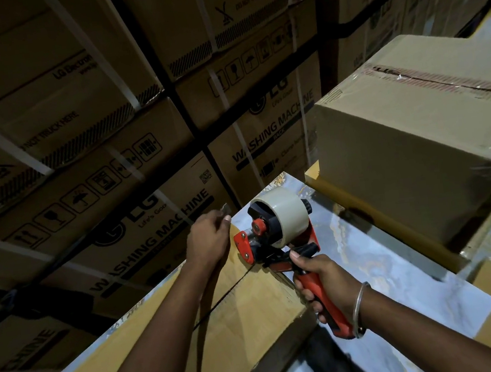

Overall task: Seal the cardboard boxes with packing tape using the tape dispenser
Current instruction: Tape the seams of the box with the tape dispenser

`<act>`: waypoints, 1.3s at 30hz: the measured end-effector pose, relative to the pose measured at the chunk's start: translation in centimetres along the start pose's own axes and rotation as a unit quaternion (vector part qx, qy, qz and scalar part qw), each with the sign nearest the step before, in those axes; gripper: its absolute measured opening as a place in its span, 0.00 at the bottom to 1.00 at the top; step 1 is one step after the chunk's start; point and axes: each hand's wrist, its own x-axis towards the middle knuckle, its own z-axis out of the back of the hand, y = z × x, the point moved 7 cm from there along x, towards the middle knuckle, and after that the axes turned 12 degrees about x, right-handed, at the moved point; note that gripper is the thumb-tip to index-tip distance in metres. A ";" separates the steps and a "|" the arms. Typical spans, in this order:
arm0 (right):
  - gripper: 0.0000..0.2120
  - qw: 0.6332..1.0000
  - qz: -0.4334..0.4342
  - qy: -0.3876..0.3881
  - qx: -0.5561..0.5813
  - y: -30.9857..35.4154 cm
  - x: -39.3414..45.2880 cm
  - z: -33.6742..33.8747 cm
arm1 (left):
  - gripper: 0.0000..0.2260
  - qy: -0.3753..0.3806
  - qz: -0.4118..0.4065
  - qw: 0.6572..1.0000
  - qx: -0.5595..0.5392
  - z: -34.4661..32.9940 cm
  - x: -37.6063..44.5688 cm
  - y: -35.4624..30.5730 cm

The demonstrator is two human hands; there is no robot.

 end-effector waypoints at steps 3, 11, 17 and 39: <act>0.27 1.000 0.009 -0.006 -0.004 0.0 0.3 -0.2 | 0.16 -0.012 -0.029 0.999 -0.017 0.3 0.0 0.3; 0.27 0.999 0.020 -0.001 -0.044 1.4 2.2 -2.8 | 0.23 0.004 0.083 0.996 -0.020 0.4 -0.4 4.3; 0.29 0.997 0.006 0.011 -0.076 2.4 3.2 -4.8 | 0.21 0.018 0.098 0.995 -0.030 1.4 -0.3 6.6; 0.35 0.992 -0.049 -0.013 -0.116 -1.0 -4.7 1.1 | 0.15 -0.050 0.008 0.995 0.086 1.4 -0.5 5.4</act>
